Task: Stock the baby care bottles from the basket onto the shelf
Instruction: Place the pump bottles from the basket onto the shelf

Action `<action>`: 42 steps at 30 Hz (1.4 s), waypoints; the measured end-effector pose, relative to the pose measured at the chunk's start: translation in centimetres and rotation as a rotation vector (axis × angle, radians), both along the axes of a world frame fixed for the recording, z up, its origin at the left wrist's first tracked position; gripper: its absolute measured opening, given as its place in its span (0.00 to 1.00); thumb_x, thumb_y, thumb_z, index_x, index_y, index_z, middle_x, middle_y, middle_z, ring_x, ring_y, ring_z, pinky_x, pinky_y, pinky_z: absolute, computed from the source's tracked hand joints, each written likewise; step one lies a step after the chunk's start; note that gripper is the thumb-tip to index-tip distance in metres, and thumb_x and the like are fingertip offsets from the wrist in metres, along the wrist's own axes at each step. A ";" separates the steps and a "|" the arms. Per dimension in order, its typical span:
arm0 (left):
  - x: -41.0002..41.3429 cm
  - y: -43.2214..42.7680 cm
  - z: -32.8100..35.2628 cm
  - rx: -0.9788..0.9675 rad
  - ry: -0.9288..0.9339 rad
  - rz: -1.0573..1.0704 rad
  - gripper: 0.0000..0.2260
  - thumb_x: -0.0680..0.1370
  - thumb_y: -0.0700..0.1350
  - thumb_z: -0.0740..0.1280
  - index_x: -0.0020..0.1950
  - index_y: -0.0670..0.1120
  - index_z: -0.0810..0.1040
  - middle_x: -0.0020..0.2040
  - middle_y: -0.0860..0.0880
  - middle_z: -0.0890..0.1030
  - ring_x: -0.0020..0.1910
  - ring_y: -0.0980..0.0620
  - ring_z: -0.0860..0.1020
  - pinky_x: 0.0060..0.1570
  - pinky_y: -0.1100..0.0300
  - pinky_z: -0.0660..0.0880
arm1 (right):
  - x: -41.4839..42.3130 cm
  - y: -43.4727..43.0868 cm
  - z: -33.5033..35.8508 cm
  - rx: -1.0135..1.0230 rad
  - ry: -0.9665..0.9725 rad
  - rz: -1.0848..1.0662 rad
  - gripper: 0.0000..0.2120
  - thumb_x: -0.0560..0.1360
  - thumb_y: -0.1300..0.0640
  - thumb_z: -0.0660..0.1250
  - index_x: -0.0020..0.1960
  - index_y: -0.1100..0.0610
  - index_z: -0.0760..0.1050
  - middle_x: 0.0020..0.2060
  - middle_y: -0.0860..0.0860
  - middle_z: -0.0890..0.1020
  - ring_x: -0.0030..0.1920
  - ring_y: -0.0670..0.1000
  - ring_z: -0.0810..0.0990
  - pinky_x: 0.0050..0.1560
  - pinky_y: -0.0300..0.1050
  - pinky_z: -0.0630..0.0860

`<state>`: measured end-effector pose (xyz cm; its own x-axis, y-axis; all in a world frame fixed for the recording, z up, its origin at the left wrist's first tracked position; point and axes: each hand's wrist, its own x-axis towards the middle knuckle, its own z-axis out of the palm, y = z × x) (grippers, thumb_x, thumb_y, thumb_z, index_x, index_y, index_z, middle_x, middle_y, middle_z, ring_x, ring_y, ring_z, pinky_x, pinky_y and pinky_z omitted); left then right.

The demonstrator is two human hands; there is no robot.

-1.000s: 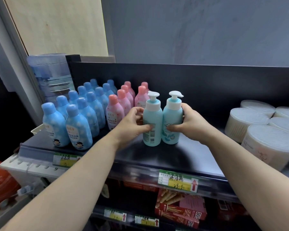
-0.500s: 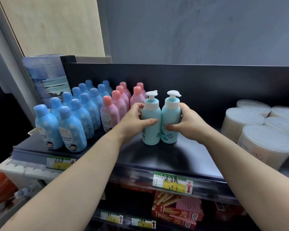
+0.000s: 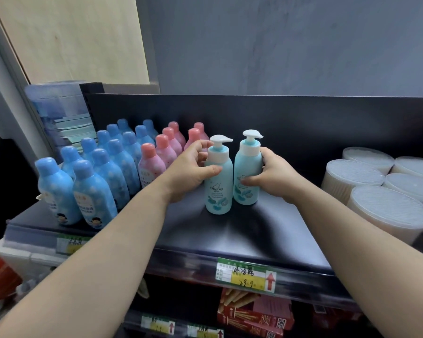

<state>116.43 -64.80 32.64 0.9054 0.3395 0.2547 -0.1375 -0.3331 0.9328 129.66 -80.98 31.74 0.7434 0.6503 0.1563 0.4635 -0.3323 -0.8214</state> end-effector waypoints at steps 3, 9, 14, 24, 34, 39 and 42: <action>-0.2 -0.3 -0.2 0.013 -0.014 -0.023 0.21 0.75 0.35 0.68 0.65 0.49 0.69 0.56 0.49 0.78 0.55 0.55 0.78 0.57 0.59 0.75 | 1.3 1.0 0.1 0.000 0.006 -0.014 0.29 0.66 0.59 0.77 0.63 0.49 0.69 0.53 0.48 0.79 0.53 0.50 0.79 0.54 0.51 0.78; 0.8 -0.6 -2.4 0.167 0.068 0.229 0.24 0.67 0.46 0.78 0.58 0.51 0.70 0.52 0.53 0.79 0.53 0.55 0.79 0.57 0.51 0.77 | 3.6 3.5 0.3 -0.038 -0.027 -0.011 0.29 0.67 0.57 0.77 0.63 0.53 0.68 0.54 0.49 0.78 0.54 0.51 0.78 0.53 0.48 0.77; 1.0 0.5 -2.5 0.166 0.050 0.286 0.25 0.67 0.44 0.78 0.60 0.48 0.71 0.55 0.52 0.79 0.54 0.54 0.79 0.58 0.50 0.77 | 5.4 5.8 0.1 -0.036 -0.069 0.018 0.29 0.68 0.57 0.76 0.65 0.53 0.68 0.57 0.50 0.78 0.55 0.51 0.78 0.55 0.48 0.76; 1.6 0.8 -2.8 0.170 0.023 0.374 0.26 0.68 0.43 0.78 0.61 0.47 0.71 0.57 0.50 0.80 0.55 0.54 0.79 0.59 0.52 0.76 | 7.1 8.7 -0.7 -0.030 -0.184 -0.025 0.31 0.69 0.52 0.76 0.66 0.56 0.66 0.58 0.52 0.77 0.53 0.50 0.75 0.50 0.44 0.72; 4.1 0.9 -2.6 0.262 0.063 0.401 0.22 0.68 0.47 0.76 0.58 0.50 0.72 0.55 0.52 0.80 0.54 0.52 0.79 0.58 0.50 0.75 | 6.8 6.5 0.7 0.002 -0.095 -0.081 0.25 0.72 0.62 0.68 0.68 0.56 0.68 0.58 0.52 0.77 0.53 0.52 0.77 0.46 0.43 0.75; 5.4 0.8 -2.2 0.340 0.058 0.419 0.22 0.68 0.48 0.76 0.61 0.48 0.76 0.56 0.50 0.80 0.54 0.52 0.78 0.57 0.53 0.76 | 4.4 4.8 0.9 -0.143 0.086 0.240 0.31 0.63 0.58 0.72 0.65 0.53 0.70 0.54 0.50 0.77 0.53 0.51 0.79 0.58 0.51 0.77; 5.8 0.4 -2.1 0.331 0.080 0.443 0.25 0.66 0.51 0.76 0.61 0.50 0.75 0.56 0.47 0.79 0.53 0.50 0.79 0.56 0.51 0.77 | 2.8 5.5 -0.3 -0.125 0.029 0.203 0.28 0.65 0.55 0.77 0.61 0.54 0.69 0.50 0.49 0.79 0.49 0.48 0.80 0.52 0.46 0.79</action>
<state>122.20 -64.36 30.51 0.7154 0.6056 0.3485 0.1494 -0.6198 0.7704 132.47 -75.50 31.43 0.5981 0.8001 0.0460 0.5083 -0.3343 -0.7936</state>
